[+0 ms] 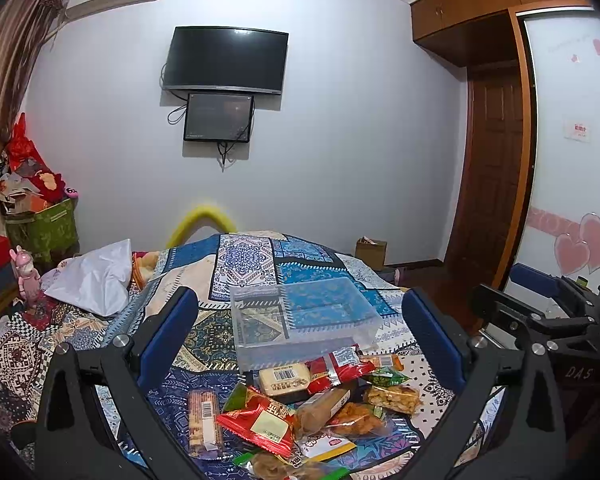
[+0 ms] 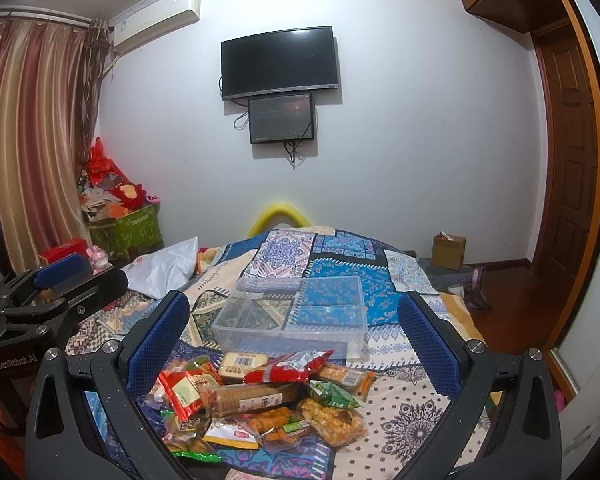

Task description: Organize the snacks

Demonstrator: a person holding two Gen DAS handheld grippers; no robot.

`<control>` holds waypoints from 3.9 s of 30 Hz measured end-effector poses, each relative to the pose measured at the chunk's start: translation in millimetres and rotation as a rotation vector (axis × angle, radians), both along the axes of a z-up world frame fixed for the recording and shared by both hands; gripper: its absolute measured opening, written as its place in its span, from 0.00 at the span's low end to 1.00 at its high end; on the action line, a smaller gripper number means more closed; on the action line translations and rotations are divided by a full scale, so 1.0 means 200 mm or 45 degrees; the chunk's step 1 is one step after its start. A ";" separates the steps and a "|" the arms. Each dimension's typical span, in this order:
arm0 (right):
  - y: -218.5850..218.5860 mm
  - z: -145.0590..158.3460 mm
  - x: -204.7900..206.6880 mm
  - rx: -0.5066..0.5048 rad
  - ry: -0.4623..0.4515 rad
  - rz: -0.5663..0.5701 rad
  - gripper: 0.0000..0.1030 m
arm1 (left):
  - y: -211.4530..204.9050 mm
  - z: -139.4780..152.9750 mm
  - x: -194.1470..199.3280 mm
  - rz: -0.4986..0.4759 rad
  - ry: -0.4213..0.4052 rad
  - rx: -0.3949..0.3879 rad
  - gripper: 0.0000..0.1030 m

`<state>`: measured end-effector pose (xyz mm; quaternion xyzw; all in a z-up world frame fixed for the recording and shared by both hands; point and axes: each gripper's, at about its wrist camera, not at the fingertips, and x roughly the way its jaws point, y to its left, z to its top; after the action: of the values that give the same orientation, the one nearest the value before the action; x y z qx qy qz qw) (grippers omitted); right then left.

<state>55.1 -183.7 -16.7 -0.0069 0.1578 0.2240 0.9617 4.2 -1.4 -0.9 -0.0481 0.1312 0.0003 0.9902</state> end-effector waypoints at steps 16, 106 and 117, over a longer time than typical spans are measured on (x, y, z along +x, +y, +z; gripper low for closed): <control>-0.01 0.00 0.00 0.004 0.007 0.001 1.00 | -0.01 0.00 0.00 -0.005 0.002 -0.003 1.00; 0.11 -0.74 0.70 -0.210 0.698 0.127 0.36 | 0.59 -0.83 0.51 0.179 0.711 -0.112 0.41; 0.01 -0.52 0.59 -0.116 0.583 0.136 0.23 | 0.45 -0.53 0.55 0.106 0.536 -0.065 0.41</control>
<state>173.7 -180.9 -121.6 -0.0077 0.3812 0.2627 0.8863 113.2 88.7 -106.1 -0.0773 0.3330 0.0480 0.9385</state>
